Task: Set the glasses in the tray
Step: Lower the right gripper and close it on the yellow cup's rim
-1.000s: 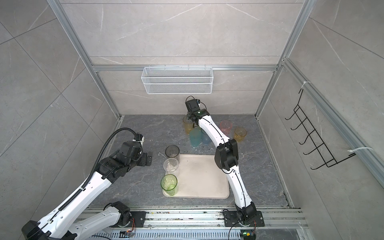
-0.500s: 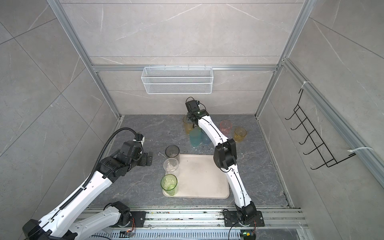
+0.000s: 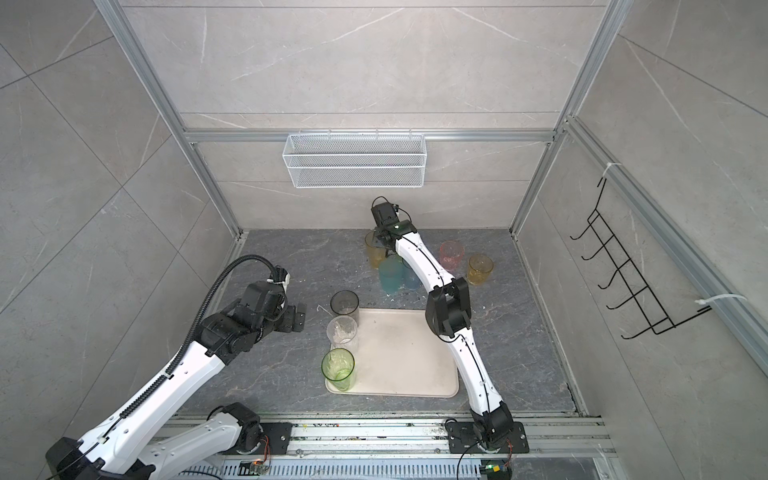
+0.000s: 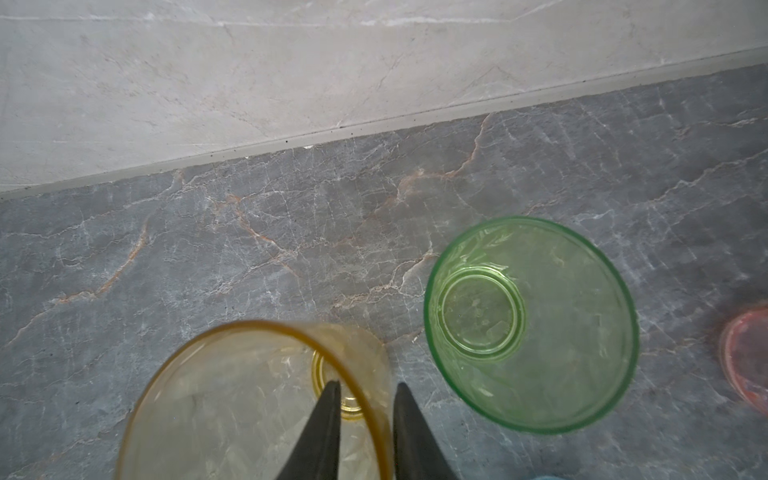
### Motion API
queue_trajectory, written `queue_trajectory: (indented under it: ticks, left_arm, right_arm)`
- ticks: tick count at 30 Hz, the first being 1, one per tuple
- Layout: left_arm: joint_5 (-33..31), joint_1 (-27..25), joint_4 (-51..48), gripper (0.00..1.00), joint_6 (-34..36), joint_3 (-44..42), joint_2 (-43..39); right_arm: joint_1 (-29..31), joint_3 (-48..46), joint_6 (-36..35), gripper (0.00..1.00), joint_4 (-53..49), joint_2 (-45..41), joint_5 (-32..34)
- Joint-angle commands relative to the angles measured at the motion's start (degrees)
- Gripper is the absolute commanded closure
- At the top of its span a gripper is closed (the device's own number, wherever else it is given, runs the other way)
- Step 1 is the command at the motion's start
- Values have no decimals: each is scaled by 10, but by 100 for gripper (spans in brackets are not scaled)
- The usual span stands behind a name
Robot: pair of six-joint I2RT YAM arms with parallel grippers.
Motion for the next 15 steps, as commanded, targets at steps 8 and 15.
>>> queue_trajectory:
  ticks: [8, 15]
  left_arm:
    - [5, 2, 11, 1, 12, 1, 1]
    - [8, 2, 10, 1, 12, 1, 4]
  right_arm:
    - [-2, 33, 2, 87, -18, 8, -10]
    - [-3, 94, -10, 100, -51, 30, -38]
